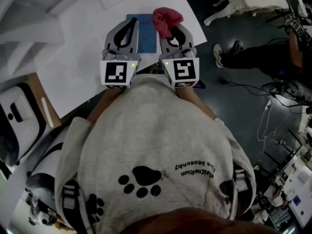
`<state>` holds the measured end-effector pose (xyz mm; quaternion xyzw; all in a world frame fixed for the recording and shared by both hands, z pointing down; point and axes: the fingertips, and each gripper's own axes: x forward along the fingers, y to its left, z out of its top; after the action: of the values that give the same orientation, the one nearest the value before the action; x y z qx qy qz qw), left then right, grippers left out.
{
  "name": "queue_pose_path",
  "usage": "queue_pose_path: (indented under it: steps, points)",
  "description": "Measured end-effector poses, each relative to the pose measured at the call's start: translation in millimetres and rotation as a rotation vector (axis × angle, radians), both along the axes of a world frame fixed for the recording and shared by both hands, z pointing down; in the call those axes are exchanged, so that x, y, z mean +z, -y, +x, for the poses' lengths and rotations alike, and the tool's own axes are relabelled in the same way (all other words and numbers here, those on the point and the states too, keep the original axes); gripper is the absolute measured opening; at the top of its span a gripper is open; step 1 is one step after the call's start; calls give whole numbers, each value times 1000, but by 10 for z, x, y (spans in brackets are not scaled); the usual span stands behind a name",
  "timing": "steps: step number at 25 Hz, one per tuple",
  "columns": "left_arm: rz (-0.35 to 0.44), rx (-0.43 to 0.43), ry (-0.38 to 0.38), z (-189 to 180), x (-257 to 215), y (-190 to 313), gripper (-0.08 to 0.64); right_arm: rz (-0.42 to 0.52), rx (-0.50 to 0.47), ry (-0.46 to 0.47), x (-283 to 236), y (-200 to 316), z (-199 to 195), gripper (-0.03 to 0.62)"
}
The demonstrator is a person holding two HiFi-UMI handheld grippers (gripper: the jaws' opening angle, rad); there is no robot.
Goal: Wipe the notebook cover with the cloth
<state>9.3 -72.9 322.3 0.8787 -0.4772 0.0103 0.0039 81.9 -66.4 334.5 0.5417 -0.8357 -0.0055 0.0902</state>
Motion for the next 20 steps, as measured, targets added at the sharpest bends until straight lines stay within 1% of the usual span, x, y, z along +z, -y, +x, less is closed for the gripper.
queue_pose_path:
  steps: [8, 13, 20]
  points:
    - [6, 0, 23, 77, 39, -57, 12, 0, -5, 6, 23, -39, 63, 72]
    - [14, -7, 10, 166, 37, -83, 12, 13, -18, 3, 19, -45, 150, 72]
    - [19, -21, 11, 311, 72, -167, 12, 23, -54, 5, 40, -102, 222, 72]
